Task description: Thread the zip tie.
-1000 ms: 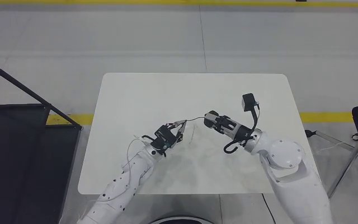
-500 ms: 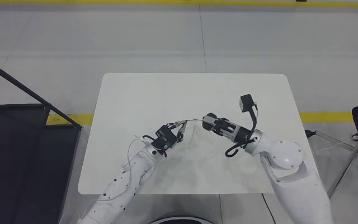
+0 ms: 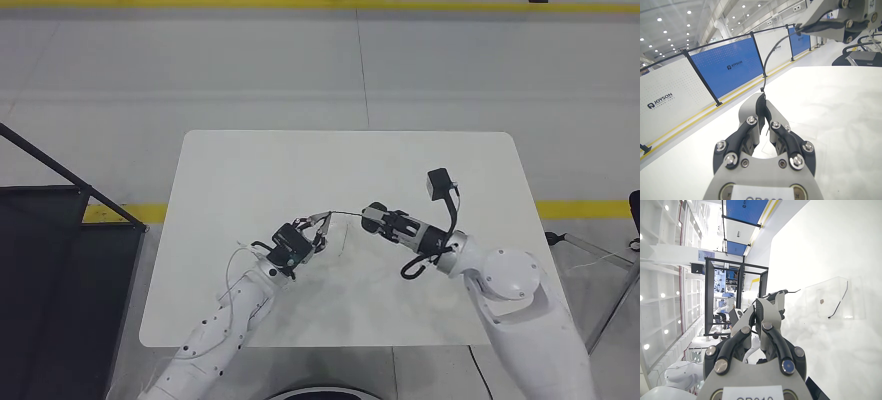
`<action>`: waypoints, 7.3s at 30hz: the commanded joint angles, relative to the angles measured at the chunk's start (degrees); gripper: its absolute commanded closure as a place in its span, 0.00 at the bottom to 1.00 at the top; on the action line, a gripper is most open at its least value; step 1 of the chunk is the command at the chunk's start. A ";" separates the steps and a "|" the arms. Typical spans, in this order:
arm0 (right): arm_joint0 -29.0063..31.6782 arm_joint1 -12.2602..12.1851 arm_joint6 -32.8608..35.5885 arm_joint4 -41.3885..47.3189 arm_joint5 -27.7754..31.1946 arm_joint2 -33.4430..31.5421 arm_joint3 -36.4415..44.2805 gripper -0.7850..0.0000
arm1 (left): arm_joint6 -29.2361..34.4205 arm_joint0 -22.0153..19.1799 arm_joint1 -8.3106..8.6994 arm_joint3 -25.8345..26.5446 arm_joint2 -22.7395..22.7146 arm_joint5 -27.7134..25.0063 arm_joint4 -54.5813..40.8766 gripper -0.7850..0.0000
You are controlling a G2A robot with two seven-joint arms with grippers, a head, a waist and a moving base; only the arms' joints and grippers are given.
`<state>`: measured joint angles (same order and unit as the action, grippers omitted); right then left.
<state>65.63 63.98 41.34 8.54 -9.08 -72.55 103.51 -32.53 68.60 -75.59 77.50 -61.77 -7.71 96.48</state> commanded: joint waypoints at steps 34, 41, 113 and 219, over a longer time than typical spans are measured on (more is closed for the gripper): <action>-3.47 0.12 -1.32 -10.35 -11.21 5.25 0.30 1.00 | -4.37 0.52 -0.21 -0.06 -1.59 -1.28 -4.89 1.00; -3.45 0.22 -1.67 -9.44 -10.20 5.08 0.27 1.00 | -3.79 0.29 -0.14 -0.30 -1.31 -2.05 -3.45 1.00; 0.74 0.15 -1.98 -2.76 3.88 1.28 0.52 1.00 | -5.64 -0.47 1.14 -0.70 -2.45 -20.57 -12.05 1.00; -0.81 1.93 -4.70 -12.50 0.74 8.97 1.38 1.00 | -7.35 -0.26 0.51 -1.14 0.67 -2.84 -1.39 1.00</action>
<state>64.85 65.90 36.67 -3.92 -8.24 -63.58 104.89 -39.73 68.33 -75.06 76.34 -61.08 -10.63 95.22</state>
